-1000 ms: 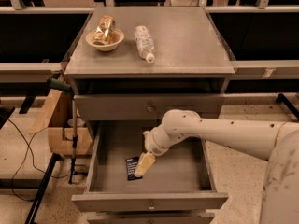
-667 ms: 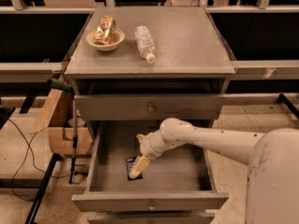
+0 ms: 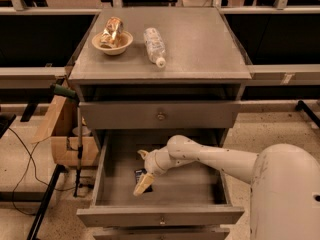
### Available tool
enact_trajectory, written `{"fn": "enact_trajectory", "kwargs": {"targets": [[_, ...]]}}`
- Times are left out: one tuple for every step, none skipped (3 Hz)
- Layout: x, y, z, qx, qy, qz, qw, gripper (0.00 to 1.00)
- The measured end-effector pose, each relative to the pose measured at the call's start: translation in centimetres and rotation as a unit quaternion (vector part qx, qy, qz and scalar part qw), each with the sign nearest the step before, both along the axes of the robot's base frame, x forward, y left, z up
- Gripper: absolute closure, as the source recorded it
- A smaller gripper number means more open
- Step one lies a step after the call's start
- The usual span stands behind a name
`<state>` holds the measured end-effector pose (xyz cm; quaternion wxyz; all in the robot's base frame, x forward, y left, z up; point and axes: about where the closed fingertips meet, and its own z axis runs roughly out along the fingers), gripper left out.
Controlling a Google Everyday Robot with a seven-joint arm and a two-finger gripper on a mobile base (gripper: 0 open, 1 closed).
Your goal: Pick rxbar blueberry from middle drawer and place on counter
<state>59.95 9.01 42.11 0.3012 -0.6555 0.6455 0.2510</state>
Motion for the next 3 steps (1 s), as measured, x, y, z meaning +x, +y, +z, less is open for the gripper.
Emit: {"fn": "enact_trajectory", "kwargs": {"targets": [[0.0, 0.5, -0.1, -0.007, -0.002, 0.008, 0.9999, 0.0], [0.1, 0.3, -0.4, -0.007, -0.007, 0.008, 0.9999, 0.0], [0.6, -1.2, -2.1, -0.005, -0.034, 0.005, 0.9994, 0.0]]}}
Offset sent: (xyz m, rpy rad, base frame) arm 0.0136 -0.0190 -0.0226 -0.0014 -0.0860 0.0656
